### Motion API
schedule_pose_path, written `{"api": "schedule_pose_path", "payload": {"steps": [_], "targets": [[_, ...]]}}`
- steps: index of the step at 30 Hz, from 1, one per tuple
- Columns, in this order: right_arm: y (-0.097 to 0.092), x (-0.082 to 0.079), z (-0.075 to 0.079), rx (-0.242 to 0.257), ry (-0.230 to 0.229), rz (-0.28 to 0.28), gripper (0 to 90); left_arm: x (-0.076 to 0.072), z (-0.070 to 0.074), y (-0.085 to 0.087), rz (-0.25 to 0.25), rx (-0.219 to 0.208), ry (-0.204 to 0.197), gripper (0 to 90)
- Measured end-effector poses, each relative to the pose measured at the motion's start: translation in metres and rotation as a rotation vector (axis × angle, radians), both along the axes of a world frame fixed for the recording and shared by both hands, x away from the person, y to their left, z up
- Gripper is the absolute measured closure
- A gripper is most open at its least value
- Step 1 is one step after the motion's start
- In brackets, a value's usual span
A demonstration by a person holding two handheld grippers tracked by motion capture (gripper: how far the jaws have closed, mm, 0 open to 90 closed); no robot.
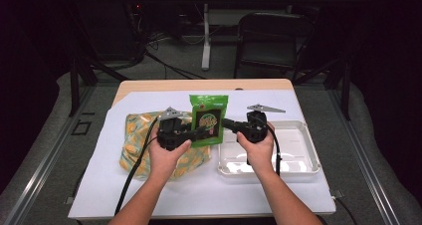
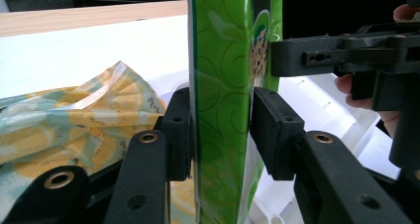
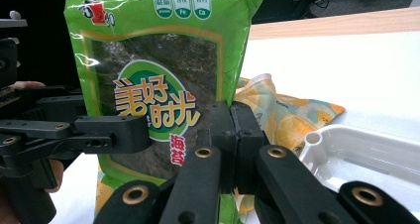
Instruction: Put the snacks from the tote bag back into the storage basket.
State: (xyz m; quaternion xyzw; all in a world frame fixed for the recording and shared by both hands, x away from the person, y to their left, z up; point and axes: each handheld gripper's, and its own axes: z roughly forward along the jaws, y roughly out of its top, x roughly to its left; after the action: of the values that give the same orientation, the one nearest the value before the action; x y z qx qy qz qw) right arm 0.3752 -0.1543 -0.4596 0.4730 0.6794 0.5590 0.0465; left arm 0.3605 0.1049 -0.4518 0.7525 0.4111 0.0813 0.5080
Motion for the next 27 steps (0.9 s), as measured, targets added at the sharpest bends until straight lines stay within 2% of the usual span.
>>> {"api": "schedule_pose_path", "payload": {"steps": [18, 27], "targets": [[-0.006, -0.002, 0.001, 0.001, 0.004, -0.023, 90.0, 0.003, -0.001, -0.004, 0.022, 0.01, -0.015, 59.2], [-0.018, -0.006, 0.0, -0.008, 0.0, -0.065, 90.0, 0.009, -0.006, -0.017, 0.007, -0.006, -0.003, 59.0]]}}
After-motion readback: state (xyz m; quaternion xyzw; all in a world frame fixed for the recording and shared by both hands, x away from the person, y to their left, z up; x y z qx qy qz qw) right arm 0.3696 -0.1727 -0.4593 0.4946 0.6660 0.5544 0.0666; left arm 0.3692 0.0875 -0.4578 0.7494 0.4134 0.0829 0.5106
